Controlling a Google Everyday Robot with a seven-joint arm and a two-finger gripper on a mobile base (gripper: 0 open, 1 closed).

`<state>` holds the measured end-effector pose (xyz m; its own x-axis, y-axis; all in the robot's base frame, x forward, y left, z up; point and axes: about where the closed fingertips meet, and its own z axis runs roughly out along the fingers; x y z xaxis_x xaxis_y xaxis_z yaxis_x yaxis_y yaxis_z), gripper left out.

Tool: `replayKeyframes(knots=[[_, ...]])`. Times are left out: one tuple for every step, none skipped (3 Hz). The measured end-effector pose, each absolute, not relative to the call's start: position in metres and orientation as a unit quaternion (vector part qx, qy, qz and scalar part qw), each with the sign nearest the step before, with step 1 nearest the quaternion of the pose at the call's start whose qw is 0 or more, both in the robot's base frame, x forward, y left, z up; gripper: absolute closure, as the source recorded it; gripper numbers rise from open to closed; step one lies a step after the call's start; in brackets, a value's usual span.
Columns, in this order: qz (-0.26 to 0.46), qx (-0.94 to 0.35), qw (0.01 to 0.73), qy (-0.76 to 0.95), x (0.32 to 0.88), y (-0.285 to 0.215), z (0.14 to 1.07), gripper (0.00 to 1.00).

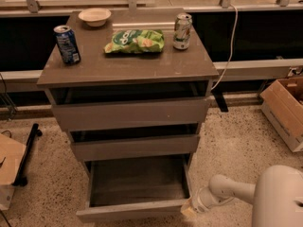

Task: Close bottom drawer

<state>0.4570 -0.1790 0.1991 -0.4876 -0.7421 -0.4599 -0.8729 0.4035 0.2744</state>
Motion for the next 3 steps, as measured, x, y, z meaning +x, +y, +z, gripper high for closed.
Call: replayKeyframes(knots=[[0.251,-0.488,0.146,0.823,0.4755,-0.1715,0.1887,1.00],[0.251,-0.488,0.146,0.823,0.4755,-0.1715,0.1887,1.00],[0.247,-0.482,0.135,0.830,0.4734,-0.1688,0.1809,1.00]])
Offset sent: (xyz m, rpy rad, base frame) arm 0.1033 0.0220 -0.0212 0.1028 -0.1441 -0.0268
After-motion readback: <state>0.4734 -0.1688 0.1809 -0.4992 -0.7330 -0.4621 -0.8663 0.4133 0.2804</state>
